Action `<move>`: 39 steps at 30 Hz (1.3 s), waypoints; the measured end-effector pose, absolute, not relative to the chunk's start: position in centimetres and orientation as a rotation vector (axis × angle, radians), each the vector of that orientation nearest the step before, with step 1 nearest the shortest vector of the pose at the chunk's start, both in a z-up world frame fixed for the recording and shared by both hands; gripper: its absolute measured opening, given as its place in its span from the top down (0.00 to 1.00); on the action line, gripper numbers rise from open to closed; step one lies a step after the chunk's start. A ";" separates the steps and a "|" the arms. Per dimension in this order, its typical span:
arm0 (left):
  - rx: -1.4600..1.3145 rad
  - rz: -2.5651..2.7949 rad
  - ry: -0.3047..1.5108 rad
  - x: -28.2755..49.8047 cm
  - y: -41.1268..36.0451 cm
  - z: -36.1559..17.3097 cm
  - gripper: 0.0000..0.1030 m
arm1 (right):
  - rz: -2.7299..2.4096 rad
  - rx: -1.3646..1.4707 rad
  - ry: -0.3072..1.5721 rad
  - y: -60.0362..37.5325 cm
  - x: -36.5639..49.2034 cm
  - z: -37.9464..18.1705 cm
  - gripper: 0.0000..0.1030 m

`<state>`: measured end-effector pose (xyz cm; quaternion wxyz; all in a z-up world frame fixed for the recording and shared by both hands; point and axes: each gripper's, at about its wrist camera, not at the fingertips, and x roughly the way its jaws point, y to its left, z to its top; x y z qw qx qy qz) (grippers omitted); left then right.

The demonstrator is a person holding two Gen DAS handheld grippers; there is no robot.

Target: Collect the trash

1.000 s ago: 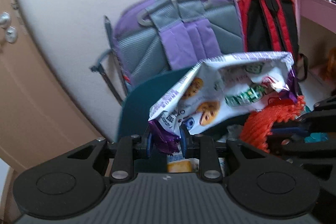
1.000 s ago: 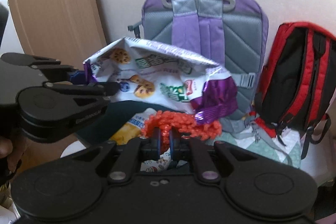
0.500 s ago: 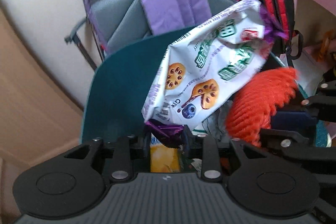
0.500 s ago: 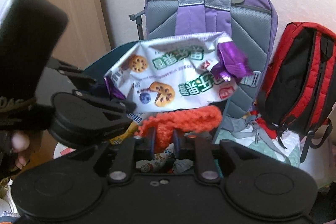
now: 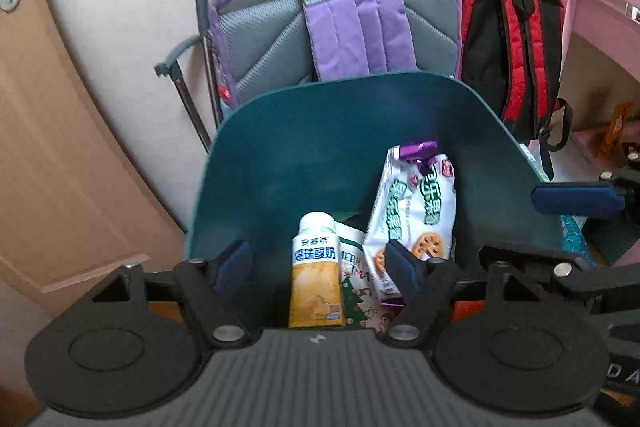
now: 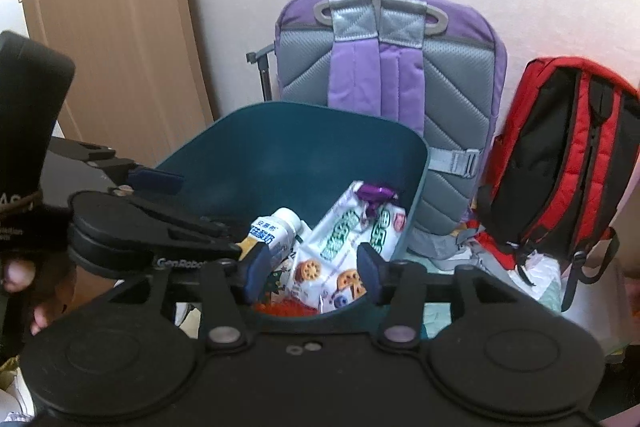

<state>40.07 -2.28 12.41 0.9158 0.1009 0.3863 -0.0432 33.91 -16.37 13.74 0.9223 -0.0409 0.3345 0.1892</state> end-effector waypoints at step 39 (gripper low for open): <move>-0.032 -0.092 0.448 19.8 1.7 20.4 0.02 | 0.471 -0.004 0.433 -19.0 19.0 21.4 0.43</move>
